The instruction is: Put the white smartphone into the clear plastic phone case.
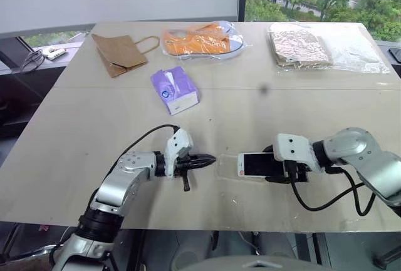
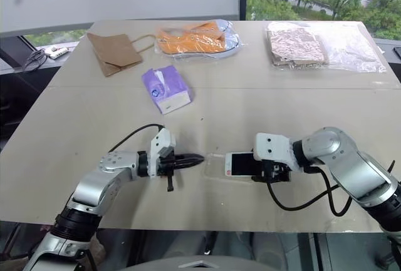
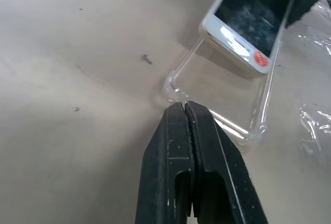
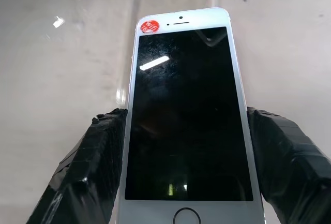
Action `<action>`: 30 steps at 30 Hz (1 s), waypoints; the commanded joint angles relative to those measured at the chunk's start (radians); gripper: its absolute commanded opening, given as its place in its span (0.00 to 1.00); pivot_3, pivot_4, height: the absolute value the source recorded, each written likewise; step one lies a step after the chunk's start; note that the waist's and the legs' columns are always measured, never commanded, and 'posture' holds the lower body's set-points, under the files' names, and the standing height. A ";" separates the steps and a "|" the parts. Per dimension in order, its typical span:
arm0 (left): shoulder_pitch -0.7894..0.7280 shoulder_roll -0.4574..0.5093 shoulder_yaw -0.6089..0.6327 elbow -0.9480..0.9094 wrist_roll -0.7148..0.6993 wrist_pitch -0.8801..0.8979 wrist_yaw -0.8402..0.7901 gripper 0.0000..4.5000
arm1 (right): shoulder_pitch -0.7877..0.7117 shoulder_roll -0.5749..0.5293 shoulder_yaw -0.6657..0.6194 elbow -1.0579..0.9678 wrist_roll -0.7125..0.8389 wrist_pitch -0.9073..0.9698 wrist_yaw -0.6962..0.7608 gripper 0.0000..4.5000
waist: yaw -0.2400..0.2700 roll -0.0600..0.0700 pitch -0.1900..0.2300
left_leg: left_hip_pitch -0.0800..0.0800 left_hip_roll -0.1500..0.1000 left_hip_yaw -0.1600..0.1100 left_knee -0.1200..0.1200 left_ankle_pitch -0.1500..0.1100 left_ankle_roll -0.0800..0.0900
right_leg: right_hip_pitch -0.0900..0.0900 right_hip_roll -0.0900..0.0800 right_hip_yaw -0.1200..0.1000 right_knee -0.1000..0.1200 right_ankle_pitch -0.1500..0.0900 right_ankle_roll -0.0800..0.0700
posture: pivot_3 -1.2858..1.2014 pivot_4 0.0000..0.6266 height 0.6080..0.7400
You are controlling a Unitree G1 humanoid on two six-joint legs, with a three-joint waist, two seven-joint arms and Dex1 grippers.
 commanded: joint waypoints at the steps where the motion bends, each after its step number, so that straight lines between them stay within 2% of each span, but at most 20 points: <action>1: -0.006 0.000 0.005 -0.066 -0.018 0.025 0.014 0.00 | -0.027 -0.041 0.019 -0.026 -0.101 -0.115 0.023 0.67 | 0.000 0.000 0.000 | 0.000 0.000 0.000 0.000 0.000 0.000 | 0.000 0.000 0.000 0.000 0.000 0.000 | 0.52 0.24 1.00; 5: -0.007 0.002 0.004 -0.096 -0.026 0.054 0.026 0.00 | -0.010 -0.047 0.022 -0.019 -0.132 -0.175 0.043 0.67 | 0.000 0.000 0.000 | 0.000 0.000 0.000 0.000 0.000 0.000 | 0.000 0.000 0.000 0.000 0.000 0.000 | 0.52 0.24 1.00; 12: 0.009 0.004 -0.004 -0.098 -0.018 0.046 0.020 0.00 | 0.010 -0.015 -0.051 -0.081 -0.021 -0.085 0.063 0.67 | -0.001 0.000 0.000 | 0.000 0.000 0.000 0.000 0.000 0.000 | 0.000 0.000 0.000 0.000 0.000 0.000 | 0.52 0.24 1.00; 14: 0.014 0.005 -0.015 -0.079 -0.003 0.028 0.015 0.00 | 0.016 -0.041 -0.056 -0.098 -0.013 -0.055 0.077 0.67 | 0.000 0.000 0.000 | 0.000 0.000 0.000 0.000 0.000 0.000 | 0.000 0.000 0.000 0.000 0.000 0.000 | 0.52 0.24 1.00; 18: 0.012 -0.008 -0.037 -0.025 0.025 -0.015 0.011 0.00 | 0.032 -0.072 -0.021 -0.102 -0.040 -0.039 0.093 0.67 | 0.003 0.000 0.000 | 0.000 0.000 0.000 0.000 0.000 0.000 | 0.000 0.000 0.000 0.000 0.000 0.000 | 0.52 0.24 1.00; 30: -0.003 -0.068 -0.074 0.045 0.070 -0.051 0.060 0.00 | -0.008 -0.043 0.077 0.020 -0.195 -0.066 0.086 0.67 | 0.006 -0.001 -0.002 | 0.002 0.000 0.000 0.002 0.000 0.000 | 0.003 0.000 0.000 0.001 0.000 0.001 | 0.52 0.24 1.00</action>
